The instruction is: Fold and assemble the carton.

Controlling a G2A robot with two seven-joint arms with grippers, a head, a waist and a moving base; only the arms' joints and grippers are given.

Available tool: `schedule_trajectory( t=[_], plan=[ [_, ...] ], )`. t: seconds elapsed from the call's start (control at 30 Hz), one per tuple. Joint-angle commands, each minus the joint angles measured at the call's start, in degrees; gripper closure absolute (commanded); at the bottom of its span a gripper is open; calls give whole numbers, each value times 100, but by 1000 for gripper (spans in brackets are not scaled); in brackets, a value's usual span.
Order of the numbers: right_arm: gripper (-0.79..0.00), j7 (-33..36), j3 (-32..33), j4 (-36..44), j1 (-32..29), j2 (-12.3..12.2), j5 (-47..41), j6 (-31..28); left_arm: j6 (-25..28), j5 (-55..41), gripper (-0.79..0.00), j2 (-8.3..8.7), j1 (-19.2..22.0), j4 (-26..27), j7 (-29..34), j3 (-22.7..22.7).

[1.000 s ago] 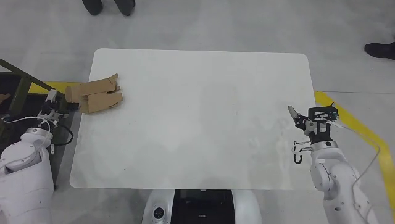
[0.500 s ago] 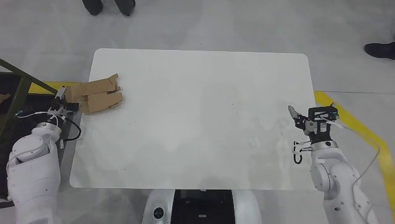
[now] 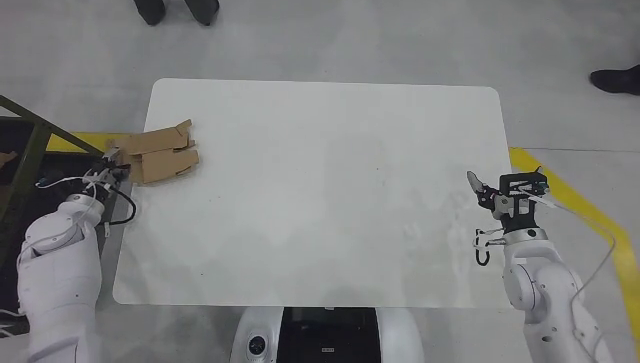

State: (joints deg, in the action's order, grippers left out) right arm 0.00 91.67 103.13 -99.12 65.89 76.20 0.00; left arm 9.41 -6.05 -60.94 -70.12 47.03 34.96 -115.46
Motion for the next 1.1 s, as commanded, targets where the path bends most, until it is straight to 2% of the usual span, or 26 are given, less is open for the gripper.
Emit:
schedule_trajectory(
  t=[0.0, 0.3, 0.47, 0.77, 0.93, 1.07],
  plan=[
    [-785, 0, 0, 0, 0, 0, 0, 0, 10, -74, 0, 11, 34, -21, -23, -25],
    [-785, 0, 0, 0, 0, 0, 0, 0, 11, -625, 0, 44, 142, 103, 183, -122],
    [-785, 0, 0, 0, 0, 0, 0, 0, -140, -1158, 0, 40, 126, 433, 520, -163],
    [-785, 0, 0, 0, 0, 0, 0, 0, -631, -2036, 0, -24, -329, 1697, 1009, -49],
    [-785, 0, 0, 0, 0, 0, 0, 0, -742, -2419, 0, -116, -665, 2543, 998, 282],
    [-785, 0, 0, 0, 0, 0, 0, 0, -767, -2450, 0, -175, -797, 2969, 940, 676]
  ],
)
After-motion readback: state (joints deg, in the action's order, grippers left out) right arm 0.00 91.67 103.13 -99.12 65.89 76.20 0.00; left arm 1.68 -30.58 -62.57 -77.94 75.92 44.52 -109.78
